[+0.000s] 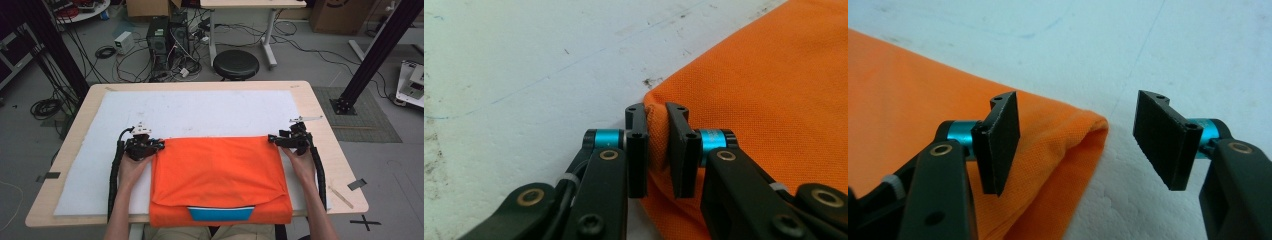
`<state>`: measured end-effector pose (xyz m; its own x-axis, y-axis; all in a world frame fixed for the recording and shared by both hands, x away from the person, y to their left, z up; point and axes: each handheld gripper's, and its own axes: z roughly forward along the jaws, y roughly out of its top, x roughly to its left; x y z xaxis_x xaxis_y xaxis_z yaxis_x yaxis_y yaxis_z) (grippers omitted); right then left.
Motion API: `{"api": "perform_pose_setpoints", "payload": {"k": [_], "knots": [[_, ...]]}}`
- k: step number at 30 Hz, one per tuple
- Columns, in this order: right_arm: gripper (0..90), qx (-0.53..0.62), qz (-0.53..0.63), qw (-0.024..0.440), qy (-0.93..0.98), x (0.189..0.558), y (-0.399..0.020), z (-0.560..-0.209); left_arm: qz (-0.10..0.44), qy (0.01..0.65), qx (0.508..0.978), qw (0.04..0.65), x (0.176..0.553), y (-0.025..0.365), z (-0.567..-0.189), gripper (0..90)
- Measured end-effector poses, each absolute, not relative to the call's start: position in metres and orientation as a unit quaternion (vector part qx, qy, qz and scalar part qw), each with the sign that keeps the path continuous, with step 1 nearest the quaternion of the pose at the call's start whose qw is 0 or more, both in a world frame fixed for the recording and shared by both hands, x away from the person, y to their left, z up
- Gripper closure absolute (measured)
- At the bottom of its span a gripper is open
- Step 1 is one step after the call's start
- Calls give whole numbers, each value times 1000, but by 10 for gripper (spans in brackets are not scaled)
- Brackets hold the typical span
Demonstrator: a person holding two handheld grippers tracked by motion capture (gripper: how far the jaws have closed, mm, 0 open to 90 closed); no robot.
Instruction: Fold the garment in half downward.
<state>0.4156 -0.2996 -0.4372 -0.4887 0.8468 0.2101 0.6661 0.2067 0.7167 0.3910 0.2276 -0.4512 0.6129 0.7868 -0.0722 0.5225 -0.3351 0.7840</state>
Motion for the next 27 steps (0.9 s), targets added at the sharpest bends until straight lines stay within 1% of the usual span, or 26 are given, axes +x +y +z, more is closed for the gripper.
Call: {"api": "perform_pose_setpoints", "payload": {"k": [4,8,11,13,14,18,19,22,27], "knots": [[354,492,368,113,781,419,-293,-445,163,409,801,406,391,228,-451,798],[378,491,356,131,784,416,-289,-446,165,408,801,406,391,227,-451,798],[463,481,340,160,792,413,-285,-447,166,409,799,407,390,226,-452,798],[507,478,337,169,793,410,-283,-447,167,408,800,406,390,226,-451,799],[555,477,338,169,794,409,-283,-447,167,408,801,406,390,226,-451,799],[666,467,344,164,798,407,-281,-448,164,410,800,406,391,227,-451,807],[715,459,349,163,801,408,-281,-448,164,411,799,407,391,227,-451,809],[782,460,350,154,801,407,-279,-447,168,424,795,401,390,224,-451,813],[808,450,337,164,810,408,-275,-445,172,438,794,384,391,219,-447,817]]}}
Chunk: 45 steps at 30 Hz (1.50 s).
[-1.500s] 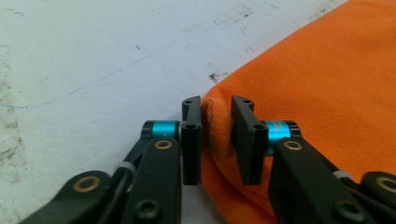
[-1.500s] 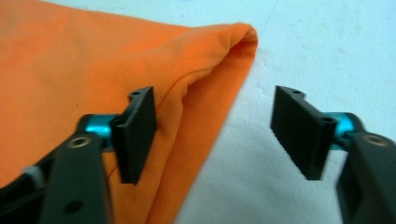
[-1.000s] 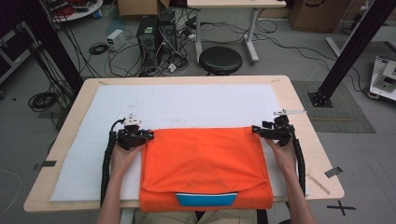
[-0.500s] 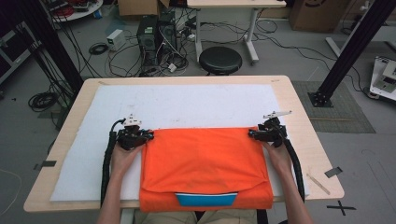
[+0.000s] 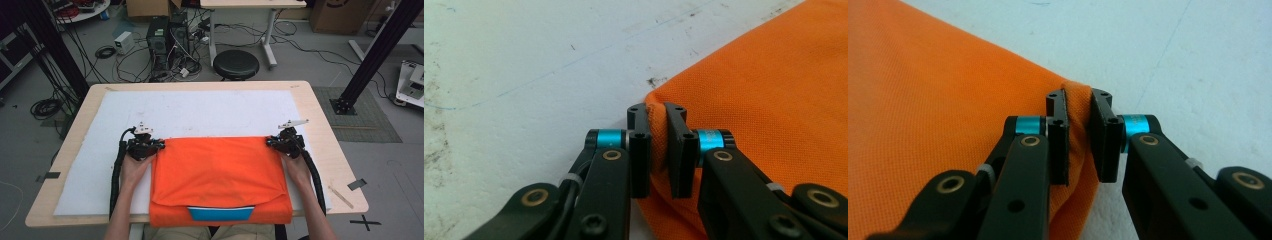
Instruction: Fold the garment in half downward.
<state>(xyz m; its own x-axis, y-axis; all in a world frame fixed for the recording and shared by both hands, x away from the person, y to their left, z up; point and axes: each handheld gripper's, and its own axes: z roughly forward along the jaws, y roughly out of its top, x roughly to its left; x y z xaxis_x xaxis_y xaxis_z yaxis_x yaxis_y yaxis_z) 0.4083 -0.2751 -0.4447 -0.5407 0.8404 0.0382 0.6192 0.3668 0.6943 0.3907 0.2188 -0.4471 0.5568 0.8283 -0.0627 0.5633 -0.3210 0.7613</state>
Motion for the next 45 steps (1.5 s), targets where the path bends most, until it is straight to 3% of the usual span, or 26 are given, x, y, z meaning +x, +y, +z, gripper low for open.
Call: {"api": "perform_pose_setpoints", "payload": {"k": [19,31,45], "knots": [[823,479,311,180,801,463,-266,-439,163,471,793,350,454,216,-440,822],[820,503,309,178,788,499,-266,-440,146,514,765,360,492,218,-441,821],[820,522,311,172,775,510,-270,-439,157,512,758,371,504,216,-444,821]]}}
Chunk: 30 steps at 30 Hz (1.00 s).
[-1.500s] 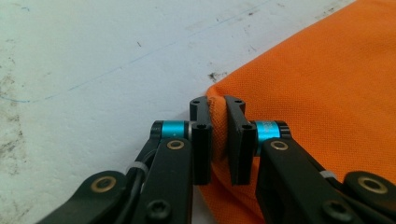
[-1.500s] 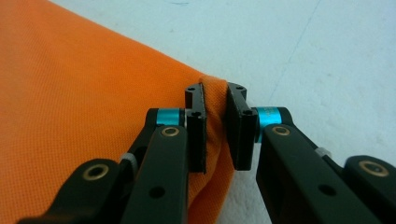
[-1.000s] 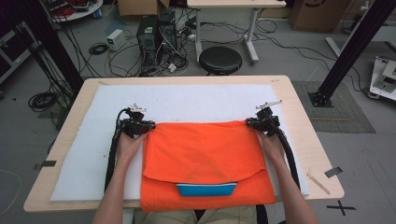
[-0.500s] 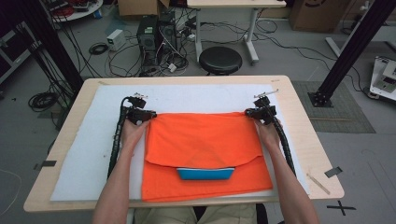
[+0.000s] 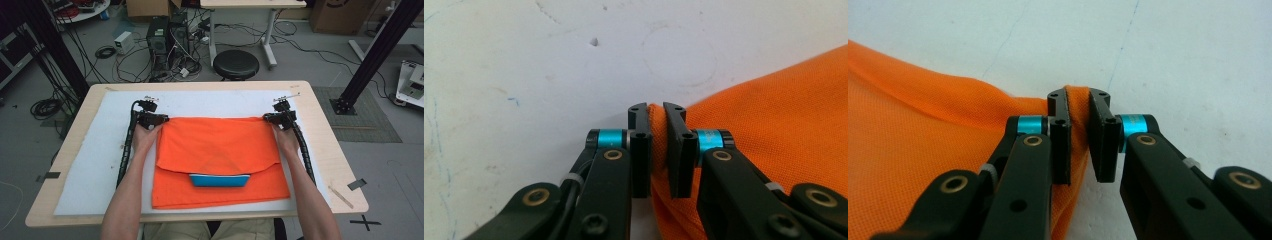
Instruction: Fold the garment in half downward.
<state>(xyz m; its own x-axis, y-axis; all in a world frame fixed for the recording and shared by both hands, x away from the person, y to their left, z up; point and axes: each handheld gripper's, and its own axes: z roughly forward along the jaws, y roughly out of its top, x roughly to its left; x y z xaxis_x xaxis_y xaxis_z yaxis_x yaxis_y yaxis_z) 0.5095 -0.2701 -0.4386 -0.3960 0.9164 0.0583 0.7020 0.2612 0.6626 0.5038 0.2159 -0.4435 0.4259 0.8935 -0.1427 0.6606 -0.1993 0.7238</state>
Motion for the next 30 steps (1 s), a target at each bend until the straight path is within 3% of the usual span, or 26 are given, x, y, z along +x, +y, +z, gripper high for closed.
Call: {"api": "perform_pose_setpoints", "payload": {"k": [23,25,26,28,30], "knots": [[810,547,317,174,755,511,-270,-442,160,525,739,390,507,216,-448,822],[723,548,313,178,755,511,-269,-441,150,528,734,400,507,218,-449,808],[615,548,309,186,755,510,-269,-441,146,528,731,407,507,219,-449,767],[476,557,306,189,748,508,-274,-438,150,525,734,403,506,218,-447,561],[408,571,325,169,734,505,-283,-435,154,522,741,393,504,218,-445,488]]}}
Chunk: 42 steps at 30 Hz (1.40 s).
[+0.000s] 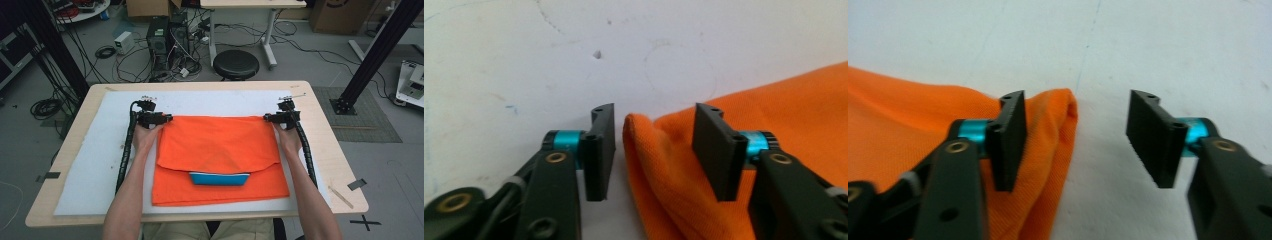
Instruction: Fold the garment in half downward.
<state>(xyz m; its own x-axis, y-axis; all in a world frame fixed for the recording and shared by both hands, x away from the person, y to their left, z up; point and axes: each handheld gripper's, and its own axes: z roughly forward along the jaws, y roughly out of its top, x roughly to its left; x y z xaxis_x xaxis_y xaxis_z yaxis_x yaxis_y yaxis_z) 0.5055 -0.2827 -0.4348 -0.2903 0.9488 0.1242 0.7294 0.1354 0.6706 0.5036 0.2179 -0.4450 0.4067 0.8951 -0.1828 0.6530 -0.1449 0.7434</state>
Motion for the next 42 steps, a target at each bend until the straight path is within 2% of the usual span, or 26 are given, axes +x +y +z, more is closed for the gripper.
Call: {"api": "perform_pose_setpoints", "payload": {"k": [2,7,13,17,19,23,28,35,42], "knots": [[390,573,343,163,726,499,-288,-432,147,522,736,404,500,221,-439,444],[366,543,371,151,738,470,-292,-424,167,501,728,437,474,220,-424,440],[348,502,385,172,755,417,-290,-420,193,457,757,425,421,211,-427,437],[343,484,396,171,761,382,-290,-426,190,443,762,432,383,212,-427,438],[344,476,400,174,763,367,-290,-430,172,434,764,447,367,213,-427,440],[344,472,419,166,757,344,-294,-440,185,421,781,422,338,210,-433,441],[342,463,426,191,753,329,-295,-444,182,435,781,411,324,208,-444,458],[336,454,409,188,769,330,-289,-446,193,433,781,406,317,204,-450,555],[367,452,411,192,768,327,-290,-445,193,419,787,409,313,202,-451,808]]}}
